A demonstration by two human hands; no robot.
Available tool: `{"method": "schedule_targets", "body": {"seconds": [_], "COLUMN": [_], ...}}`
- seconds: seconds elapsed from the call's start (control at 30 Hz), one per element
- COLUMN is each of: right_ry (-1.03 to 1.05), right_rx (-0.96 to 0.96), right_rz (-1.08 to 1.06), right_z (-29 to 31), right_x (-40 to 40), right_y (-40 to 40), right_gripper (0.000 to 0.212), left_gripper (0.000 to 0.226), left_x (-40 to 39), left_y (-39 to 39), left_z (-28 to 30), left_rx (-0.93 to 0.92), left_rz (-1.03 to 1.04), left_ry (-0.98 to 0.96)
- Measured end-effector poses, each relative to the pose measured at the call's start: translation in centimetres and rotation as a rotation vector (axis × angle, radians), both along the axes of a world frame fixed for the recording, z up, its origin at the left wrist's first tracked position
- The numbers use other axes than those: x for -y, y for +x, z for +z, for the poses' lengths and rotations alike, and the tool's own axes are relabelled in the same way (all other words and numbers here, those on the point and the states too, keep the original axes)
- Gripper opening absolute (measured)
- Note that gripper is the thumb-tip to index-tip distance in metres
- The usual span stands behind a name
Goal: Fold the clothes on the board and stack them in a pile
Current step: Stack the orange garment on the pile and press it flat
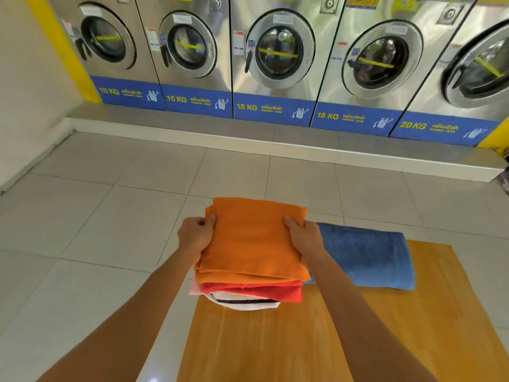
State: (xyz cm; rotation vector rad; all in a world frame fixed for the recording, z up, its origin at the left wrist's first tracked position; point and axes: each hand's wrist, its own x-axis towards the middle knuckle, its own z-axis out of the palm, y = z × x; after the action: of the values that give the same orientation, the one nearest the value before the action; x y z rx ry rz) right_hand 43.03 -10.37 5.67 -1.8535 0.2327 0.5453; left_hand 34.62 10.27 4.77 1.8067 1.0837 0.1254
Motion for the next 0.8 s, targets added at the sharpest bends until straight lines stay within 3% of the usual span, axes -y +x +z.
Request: {"method": "schedule_targets", "body": {"seconds": [0.1,0.2,0.3,0.4,0.53,0.67,0.8], "right_ry": [0.044,0.022,-0.006,0.014,-0.09,-0.128,-0.024], "right_rx": [0.03,0.08,0.136,0.264,0.319,0.16,0.271], "right_rz": [-0.025,-0.087,-0.291,-0.447,-0.356,0.003,-0.056], "right_z": [-0.4,-0.5,-0.8,-0.5,0.0,0.0,0.1], "right_x": [0.0,0.3,1.1,2.0,1.9,1.3,0.6], "right_y": [0.8,1.6,1.9,2.1,3.2,4.7,6.1], "right_gripper": [0.019,0.021,0.033,0.03,0.031,0.052,0.021], "left_gripper": [0.035,0.031,0.03,0.034,0.033,0.062,0.095], "left_x": [-0.4,-1.0,-0.8,-0.1,3.4,7.4,6.8], "left_y": [0.2,0.5,0.6,0.4,1.1,1.6,2.1], "left_z": [-0.4,0.3,0.3,-0.2,0.0,-1.5,-3.1], "left_rx": [0.072,0.14,0.121,0.153,0.328,0.058,-0.074], "left_rz": [0.08,0.122,0.067,0.027,-0.27,-0.602,-0.713], "left_ry": [0.007,0.052,0.22,0.444,0.753,0.813,0.79]}}
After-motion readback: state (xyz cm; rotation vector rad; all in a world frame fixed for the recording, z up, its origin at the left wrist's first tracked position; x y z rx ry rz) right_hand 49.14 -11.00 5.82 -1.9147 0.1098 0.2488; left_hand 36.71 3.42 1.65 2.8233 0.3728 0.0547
